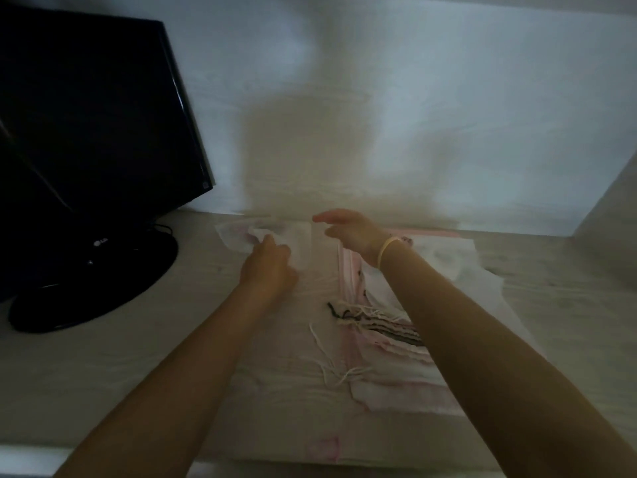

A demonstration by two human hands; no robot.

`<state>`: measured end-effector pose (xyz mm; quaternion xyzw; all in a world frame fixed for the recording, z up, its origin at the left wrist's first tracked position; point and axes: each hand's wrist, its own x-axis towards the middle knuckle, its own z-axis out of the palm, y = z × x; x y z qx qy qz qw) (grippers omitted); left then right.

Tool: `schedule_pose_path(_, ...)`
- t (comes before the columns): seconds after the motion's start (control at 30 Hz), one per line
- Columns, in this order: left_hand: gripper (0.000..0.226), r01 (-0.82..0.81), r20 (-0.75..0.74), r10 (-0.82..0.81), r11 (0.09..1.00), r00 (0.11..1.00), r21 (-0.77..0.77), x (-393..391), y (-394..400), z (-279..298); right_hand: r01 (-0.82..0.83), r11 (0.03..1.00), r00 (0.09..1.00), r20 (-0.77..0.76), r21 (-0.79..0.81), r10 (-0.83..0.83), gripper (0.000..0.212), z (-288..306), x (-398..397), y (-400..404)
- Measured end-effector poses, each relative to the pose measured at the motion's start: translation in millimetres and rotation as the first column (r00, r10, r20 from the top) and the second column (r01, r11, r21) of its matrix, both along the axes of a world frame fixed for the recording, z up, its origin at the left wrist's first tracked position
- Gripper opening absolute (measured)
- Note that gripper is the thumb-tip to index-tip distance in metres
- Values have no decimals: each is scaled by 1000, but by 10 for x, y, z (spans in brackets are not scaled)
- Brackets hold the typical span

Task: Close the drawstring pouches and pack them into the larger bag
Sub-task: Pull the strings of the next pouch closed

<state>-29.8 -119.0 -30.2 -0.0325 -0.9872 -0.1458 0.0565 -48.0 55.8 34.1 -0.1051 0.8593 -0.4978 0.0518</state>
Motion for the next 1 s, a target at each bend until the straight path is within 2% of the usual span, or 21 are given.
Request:
schedule_pose_path(0.03, 37, -27, 61, 30, 999, 998, -46, 25, 41, 26, 5, 1000, 999, 39, 20, -6, 32, -15, 27, 59)
schedule_pose_path(0.07, 43, -57, 40, 59, 997, 997, -44, 58, 94, 60, 24, 999, 997, 78, 23, -25, 28, -31, 41, 123)
schedule_pose_path(0.13, 45, -73, -139, 80, 996, 987, 57, 156, 270, 138, 62, 998, 989, 134, 25, -65, 22, -43, 82, 271)
schedule_pose_path(0.2, 33, 53, -295, -2, 985, 955, 163, 240, 467, 197, 60, 995, 986, 154, 77, -72, 19, -25, 148, 439)
schedule_pose_path(0.23, 27, 140, -285, -78, 969, 955, 205, 263, 567, 218, 43, 988, 985, 158, 148, -66, 19, -7, 198, 533)
schedule_pose_path(0.3, 23, 290, -63, -285, 905, 957, 312, 260, 747, 227, -37, 934, 979, 198, 355, -36, 20, 47, 322, 694)
schedule_pose_path(0.37, 31, 367, 207, -462, 852, 862, 374, 241, 869, 191, -153, 805, 960, 279, 573, -15, 24, 100, 446, 813)
schedule_pose_path(0.43, 35, 428, 276, -519, 842, 809, 329, 241, 968, 151, -245, 692, 942, 335, 679, 4, 31, 124, 567, 956)
schedule_pose_path(0.53, 35, 447, 247, -533, 832, 809, 329, 276, 1088, 102, -274, 675, 936, 350, 685, 26, 35, 116, 729, 1170)
schedule_pose_path(0.6, 32, 442, 240, -543, 818, 804, 368, 326, 1173, 105, -251, 704, 943, 331, 665, 24, 34, 91, 812, 1283)
schedule_pose_path(0.67, 24, 414, 182, -523, 806, 833, 423, 371, 1269, 122, -173, 713, 972, 236, 680, 10, 31, 59, 847, 1379)
schedule_pose_path(0.77, 21, 364, 99, -439, 834, 893, 414, 407, 1420, 154, -87, 662, 990, 136, 745, -22, 32, 37, 922, 1511)
schedule_pose_path(0.83, 24, 312, 122, -391, 856, 912, 412, 406, 1488, 158, -118, 588, 987, 161, 800, -22, 41, 15, 993, 1544)
schedule_pose_path(0.9, 27, 264, 169, -362, 866, 917, 425, 420, 1568, 171, -79, 541, 995, 102, 838, -14, 38, -57, 1053, 1571)
schedule_pose_path(1.0, 25, 253, 177, -332, 898, 927, 360, 436, 1615, 193, 67, 584, 998, -40, 809, -58, 26, -162, 1037, 1596)
